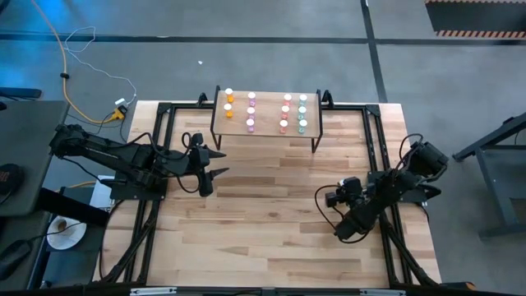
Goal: Pick and place medicine bottles onto shelf by color
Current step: Put the orange pill bottle on the shelf aligned with the other orange pill bottles
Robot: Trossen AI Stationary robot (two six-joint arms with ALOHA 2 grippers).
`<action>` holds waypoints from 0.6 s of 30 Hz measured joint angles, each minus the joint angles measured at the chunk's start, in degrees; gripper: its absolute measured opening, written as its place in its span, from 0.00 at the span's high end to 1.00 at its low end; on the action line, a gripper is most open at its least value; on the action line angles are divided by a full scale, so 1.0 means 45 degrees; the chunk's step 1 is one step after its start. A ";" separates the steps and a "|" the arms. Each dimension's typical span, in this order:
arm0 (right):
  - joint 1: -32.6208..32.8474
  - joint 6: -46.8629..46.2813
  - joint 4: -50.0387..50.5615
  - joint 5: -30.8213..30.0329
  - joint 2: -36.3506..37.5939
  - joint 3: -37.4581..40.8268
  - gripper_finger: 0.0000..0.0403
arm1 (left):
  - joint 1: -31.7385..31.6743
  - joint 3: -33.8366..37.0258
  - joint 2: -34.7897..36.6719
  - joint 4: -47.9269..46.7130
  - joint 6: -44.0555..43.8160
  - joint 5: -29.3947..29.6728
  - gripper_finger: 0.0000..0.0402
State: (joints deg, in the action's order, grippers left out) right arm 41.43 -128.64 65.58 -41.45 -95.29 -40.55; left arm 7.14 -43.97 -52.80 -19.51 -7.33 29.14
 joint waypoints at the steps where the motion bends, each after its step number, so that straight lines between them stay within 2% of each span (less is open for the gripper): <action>1: 0.0005 0.0035 -0.0001 0.0004 0.0000 -0.0071 0.76 | 0.0003 0.0000 -0.0001 0.0000 -0.0003 0.0013 0.50; 11: 0.0044 0.1814 -0.0016 -0.0377 0.0000 -0.1586 0.76 | 0.0003 0.0000 0.0001 0.0010 -0.0177 0.0116 0.47; 18: 0.0044 0.3234 0.0010 -0.0783 0.0000 -0.2656 0.76 | -0.0001 0.0000 0.0001 0.0012 -0.1044 0.1837 0.35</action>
State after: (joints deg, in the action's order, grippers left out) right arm 41.63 -114.09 65.63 -44.97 -95.29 -52.50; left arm 7.14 -43.97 -52.80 -19.45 -12.03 37.41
